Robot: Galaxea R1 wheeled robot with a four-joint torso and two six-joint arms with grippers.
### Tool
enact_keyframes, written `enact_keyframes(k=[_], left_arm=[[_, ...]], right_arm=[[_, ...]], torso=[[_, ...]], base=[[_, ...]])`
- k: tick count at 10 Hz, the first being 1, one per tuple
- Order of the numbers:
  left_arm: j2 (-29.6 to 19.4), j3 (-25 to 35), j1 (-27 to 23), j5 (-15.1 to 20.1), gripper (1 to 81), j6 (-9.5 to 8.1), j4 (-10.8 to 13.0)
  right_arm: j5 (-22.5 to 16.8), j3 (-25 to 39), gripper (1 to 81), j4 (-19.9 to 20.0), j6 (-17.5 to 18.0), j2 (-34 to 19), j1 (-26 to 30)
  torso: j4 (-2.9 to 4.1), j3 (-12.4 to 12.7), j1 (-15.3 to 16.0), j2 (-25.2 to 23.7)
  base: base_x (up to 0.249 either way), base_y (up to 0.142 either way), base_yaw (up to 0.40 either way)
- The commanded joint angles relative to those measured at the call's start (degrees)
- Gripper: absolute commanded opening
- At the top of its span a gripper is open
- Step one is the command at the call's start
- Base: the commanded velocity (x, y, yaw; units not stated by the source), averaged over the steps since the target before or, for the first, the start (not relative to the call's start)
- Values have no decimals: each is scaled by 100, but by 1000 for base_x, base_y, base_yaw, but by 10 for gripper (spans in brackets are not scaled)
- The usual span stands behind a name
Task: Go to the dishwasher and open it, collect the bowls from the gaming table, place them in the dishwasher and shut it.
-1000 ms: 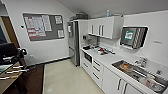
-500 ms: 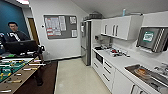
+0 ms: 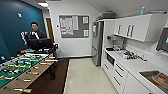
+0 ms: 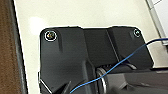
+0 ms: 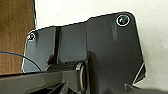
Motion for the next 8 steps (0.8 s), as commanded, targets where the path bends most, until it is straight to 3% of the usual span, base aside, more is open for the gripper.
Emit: enact_keyframes(k=[1,8], left_arm=[[-56,17,-256,262,811,59,86],[-83,17,-256,262,811,68,113]], right_arm=[[-253,-3,811,-73,-10,13,259],[-253,24,811,-91,-28,21,330]], torso=[[0,0,0,0],[0,0,0,0]], base=[[0,0,356],[0,0,356]])
